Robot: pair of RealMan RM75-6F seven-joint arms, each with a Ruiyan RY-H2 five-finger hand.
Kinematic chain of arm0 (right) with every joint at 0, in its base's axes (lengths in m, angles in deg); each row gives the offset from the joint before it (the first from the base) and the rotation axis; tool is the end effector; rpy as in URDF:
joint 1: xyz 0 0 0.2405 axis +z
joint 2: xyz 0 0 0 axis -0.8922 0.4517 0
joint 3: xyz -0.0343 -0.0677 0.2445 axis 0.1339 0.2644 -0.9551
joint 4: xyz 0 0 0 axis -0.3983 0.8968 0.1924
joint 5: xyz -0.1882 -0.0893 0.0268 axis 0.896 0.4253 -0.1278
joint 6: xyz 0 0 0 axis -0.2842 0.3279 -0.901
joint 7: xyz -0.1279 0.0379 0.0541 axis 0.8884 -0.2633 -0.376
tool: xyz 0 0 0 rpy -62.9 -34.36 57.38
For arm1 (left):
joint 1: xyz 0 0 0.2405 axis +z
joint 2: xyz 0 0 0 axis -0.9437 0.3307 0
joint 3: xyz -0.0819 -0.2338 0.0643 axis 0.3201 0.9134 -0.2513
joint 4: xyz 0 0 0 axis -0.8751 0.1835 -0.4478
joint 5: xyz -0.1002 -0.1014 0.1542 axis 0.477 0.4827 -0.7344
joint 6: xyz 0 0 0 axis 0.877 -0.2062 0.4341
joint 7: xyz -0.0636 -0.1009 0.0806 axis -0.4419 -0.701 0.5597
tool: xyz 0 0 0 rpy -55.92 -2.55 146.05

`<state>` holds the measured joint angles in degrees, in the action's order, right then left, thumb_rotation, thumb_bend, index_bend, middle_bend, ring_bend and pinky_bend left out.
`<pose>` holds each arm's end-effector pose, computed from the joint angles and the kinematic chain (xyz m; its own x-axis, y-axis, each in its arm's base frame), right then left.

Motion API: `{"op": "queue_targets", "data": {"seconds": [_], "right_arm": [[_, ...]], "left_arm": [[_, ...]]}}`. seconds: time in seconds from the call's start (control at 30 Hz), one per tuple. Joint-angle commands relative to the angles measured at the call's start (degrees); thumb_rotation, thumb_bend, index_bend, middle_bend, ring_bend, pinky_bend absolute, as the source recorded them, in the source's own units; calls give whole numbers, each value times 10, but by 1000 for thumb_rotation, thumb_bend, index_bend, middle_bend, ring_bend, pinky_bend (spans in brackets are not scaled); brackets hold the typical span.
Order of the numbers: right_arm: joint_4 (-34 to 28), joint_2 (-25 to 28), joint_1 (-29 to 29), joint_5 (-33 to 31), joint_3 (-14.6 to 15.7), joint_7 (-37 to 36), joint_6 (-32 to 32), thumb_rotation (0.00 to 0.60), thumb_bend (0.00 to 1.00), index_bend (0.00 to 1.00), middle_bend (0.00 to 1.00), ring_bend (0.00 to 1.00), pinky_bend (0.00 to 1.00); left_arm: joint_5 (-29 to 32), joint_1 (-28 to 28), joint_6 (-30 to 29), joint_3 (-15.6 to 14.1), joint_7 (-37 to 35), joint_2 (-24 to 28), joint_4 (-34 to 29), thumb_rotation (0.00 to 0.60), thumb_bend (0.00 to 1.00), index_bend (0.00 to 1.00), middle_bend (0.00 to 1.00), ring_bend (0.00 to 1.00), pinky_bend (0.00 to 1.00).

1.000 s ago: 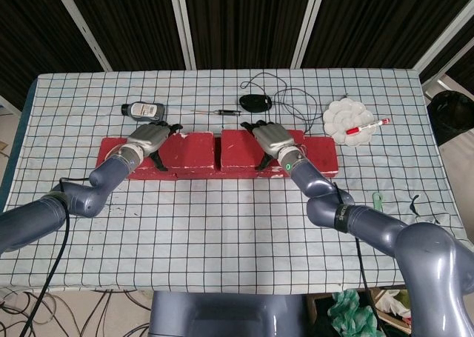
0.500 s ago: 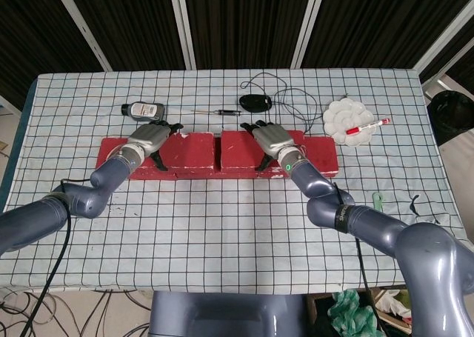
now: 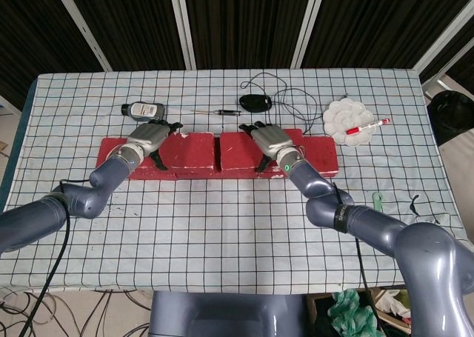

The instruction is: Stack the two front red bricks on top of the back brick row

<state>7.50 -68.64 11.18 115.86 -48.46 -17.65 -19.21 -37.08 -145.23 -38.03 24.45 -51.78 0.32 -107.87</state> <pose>-0.0562 -0.4782 0.0019 0.4604 -0.4554 0.7620 -0.8783 -0.3582 0.3166 -0.1151 0.4708 0.0522 0.4994 0.5242 0.6898 0.8653 -0.2626 -0.4270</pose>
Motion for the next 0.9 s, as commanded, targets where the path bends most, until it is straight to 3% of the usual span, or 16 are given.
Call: {"op": "queue_targets", "data": {"seconds": [0.03, 0.9], "right_arm": [[-1, 0, 0, 1, -1, -1, 0, 600, 30, 17, 101, 32, 135], [-5, -3, 9, -19, 4, 12, 15, 600, 29, 11, 100, 18, 135]], "left_arm": [[0, 0, 0, 0, 0, 0, -1, 600, 0, 45, 121, 0, 45], [11, -2, -6, -3, 7, 5, -7, 600, 0, 38, 120, 0, 45]]}}
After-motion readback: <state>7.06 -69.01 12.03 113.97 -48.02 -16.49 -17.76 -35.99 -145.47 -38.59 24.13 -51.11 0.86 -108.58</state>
